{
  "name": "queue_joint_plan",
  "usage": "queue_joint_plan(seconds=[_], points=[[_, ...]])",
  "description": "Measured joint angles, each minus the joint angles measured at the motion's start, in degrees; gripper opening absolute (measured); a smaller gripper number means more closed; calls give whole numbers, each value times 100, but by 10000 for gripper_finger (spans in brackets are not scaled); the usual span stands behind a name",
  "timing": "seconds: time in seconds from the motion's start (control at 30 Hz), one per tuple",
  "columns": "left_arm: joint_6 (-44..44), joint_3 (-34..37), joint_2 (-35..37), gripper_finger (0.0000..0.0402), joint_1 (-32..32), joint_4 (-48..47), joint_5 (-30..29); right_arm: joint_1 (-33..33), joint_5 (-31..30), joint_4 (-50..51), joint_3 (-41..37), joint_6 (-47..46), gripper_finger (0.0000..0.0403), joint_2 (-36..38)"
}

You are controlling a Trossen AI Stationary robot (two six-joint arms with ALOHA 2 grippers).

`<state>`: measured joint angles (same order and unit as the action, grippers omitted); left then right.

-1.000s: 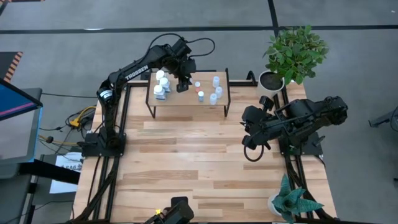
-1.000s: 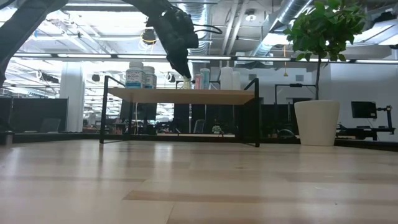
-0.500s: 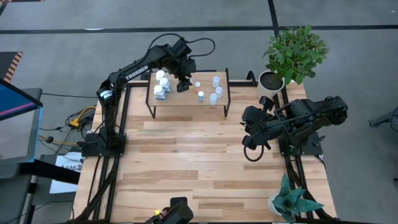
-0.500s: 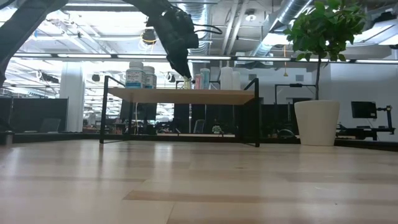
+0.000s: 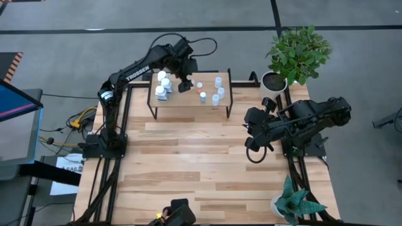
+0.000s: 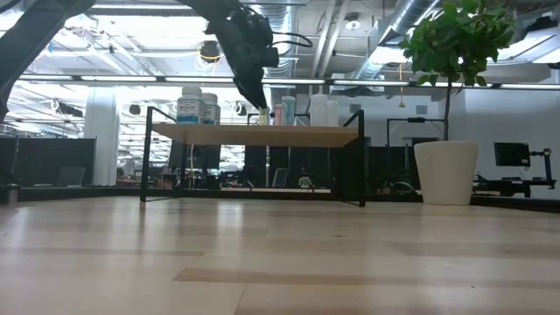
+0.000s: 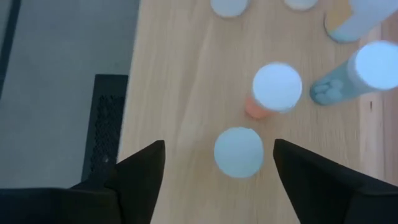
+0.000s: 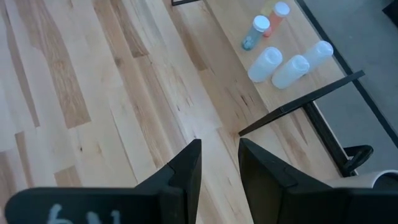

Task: Pick and place medicine bottles onto shelf by color
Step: Adjust the medicine bottles on the shelf

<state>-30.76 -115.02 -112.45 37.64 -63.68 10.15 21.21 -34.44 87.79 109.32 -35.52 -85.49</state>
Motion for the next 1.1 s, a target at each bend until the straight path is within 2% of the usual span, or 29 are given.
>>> queue_joint_plan(seconds=[0.23,0.37,0.5,0.63,0.77,1.0,1.1], points=[[-2,-480,10,300,-167,-326,50,0,0,-1,0,0,127,0],[260,-666,12,298,-333,-894,123,0,0,-2,0,0,127,0],[576,-678,12,298,-602,-1606,537,-3,-5,-13,0,0,127,0],[786,-678,12,297,-923,-2163,514,-125,-13,-247,0,-7,127,-4],[1150,-678,38,297,-1217,-2645,207,-431,-17,-649,-2,4,127,-22],[1816,-652,321,297,-1528,-2626,52,-1266,11,-872,8,493,127,-290],[2101,-569,630,297,-1605,-2616,66,-1591,439,-1040,-5,949,127,-506]])
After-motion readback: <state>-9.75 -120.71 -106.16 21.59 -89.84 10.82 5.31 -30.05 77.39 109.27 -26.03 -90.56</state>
